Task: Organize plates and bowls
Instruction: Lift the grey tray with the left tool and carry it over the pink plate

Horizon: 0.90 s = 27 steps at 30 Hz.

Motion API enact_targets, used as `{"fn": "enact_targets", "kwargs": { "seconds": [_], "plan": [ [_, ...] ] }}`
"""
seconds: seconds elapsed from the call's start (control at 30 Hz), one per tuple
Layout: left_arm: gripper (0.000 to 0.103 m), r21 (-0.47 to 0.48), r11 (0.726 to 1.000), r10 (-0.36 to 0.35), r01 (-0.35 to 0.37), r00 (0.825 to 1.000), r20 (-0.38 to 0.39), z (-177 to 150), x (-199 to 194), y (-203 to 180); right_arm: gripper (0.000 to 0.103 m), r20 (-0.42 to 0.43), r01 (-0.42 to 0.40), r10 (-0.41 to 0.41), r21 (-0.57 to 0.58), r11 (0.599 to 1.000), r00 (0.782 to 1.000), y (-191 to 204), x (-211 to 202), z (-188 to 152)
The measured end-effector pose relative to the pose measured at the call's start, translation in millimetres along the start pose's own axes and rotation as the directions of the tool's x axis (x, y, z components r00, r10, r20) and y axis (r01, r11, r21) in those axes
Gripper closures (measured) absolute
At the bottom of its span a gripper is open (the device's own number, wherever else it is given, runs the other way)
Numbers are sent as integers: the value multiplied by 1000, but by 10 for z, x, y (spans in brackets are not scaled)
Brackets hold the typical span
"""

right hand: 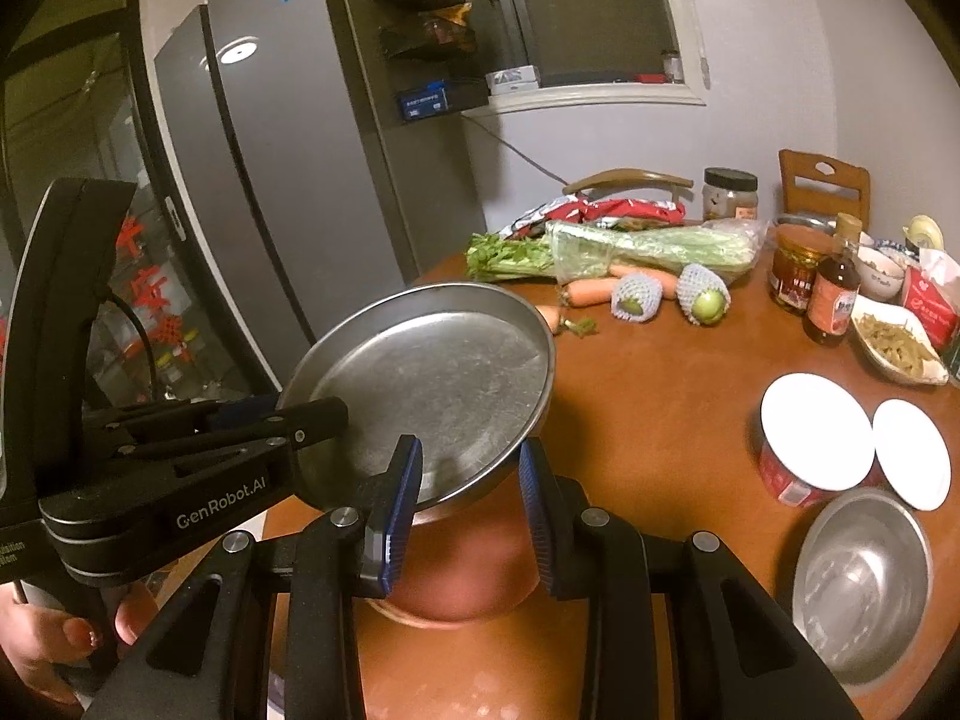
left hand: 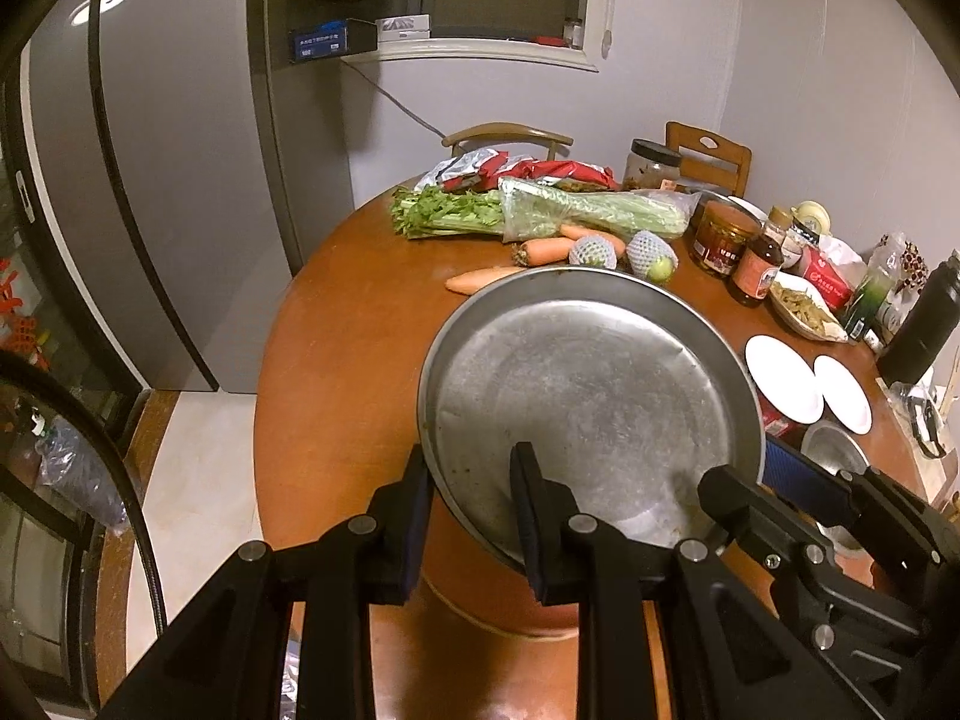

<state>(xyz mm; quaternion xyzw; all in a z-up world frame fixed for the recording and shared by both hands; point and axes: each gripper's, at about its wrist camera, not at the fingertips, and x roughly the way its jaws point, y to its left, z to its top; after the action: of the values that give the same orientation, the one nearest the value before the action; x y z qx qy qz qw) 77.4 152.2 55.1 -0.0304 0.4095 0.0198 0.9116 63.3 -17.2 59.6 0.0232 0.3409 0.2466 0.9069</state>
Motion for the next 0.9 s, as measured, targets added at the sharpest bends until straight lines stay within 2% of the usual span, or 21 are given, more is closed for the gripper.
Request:
{"fn": "enact_targets", "kwargs": {
  "seconds": [0.23,0.6,0.9],
  "plan": [
    [77,-9,1000,9,-9,1000,8,-176,-40,23,68,13,-11,11,-11,1000,1000,67,-45,-152],
    [77,-28,999,24,-24,1000,-7,-449,-24,92,68,-20,-41,40,-23,999,999,125,-20,-368],
    [77,-30,999,33,-34,999,-36,-550,72,104,68,-54,-49,48,-20,999,997,108,71,-485]
  ]
}}
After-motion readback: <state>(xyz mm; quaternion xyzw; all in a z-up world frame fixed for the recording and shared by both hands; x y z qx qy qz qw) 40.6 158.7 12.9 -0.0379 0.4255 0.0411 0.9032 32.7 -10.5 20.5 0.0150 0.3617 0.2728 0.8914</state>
